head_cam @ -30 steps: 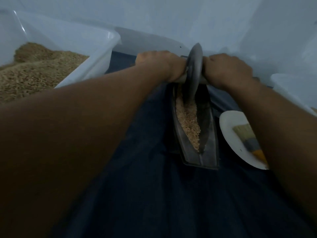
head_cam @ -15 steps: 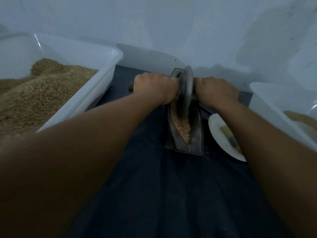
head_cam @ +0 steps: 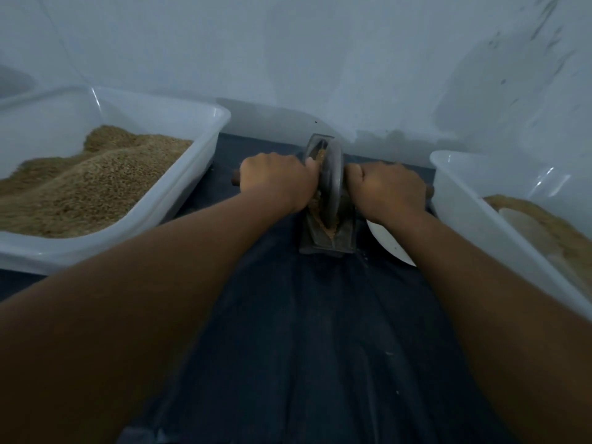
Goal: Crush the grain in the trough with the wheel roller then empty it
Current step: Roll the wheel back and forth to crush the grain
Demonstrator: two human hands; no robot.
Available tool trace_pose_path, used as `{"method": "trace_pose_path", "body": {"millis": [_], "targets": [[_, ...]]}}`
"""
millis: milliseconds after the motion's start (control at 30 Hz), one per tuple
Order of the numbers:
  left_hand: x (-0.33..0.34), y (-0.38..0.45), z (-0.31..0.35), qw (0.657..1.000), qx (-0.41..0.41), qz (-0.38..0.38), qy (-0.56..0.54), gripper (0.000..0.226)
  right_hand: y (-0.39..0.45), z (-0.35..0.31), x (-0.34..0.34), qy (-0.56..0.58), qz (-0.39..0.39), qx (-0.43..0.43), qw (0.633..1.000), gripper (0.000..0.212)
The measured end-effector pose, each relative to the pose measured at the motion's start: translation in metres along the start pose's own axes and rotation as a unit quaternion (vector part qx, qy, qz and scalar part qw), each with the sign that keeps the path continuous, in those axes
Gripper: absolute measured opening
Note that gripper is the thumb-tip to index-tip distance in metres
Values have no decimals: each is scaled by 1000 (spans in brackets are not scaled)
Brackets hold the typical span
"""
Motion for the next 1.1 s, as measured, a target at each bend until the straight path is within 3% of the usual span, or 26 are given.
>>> {"method": "trace_pose_path", "body": {"millis": [233,433,533,700,867,1000,1100], "targets": [[7,10,-2,1000,0,7,-5,53,12,4,11,17,-12,24,999,55],[8,46,7,996,67,53,14,43,43,12,36,30,-44,66,996,49],[14,68,5,995,86,37,43,37,61,10,47,18,-63,58,996,43],[25,90,-9,999,49,-19,10,37,90,-2,55,-7,-77,-6,997,43],[38,97,-29,997,-20,-39,-62,58,111,-8,56,-21,-79,36,996,60],[35,96,-22,999,4,-28,-39,46,108,-4,57,-25,-88,47,995,63],[30,91,-15,999,32,-3,-3,51,95,0,55,-23,-85,37,995,56]]}}
Point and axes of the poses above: each hand's wrist, its own y-axis towards the middle knuckle, its own x-axis out of the palm, z = x × y, the point moved 7 cm from there along y, towards the middle knuckle, and after that the axes turned 12 degrees about x, right-handed, at the moved point
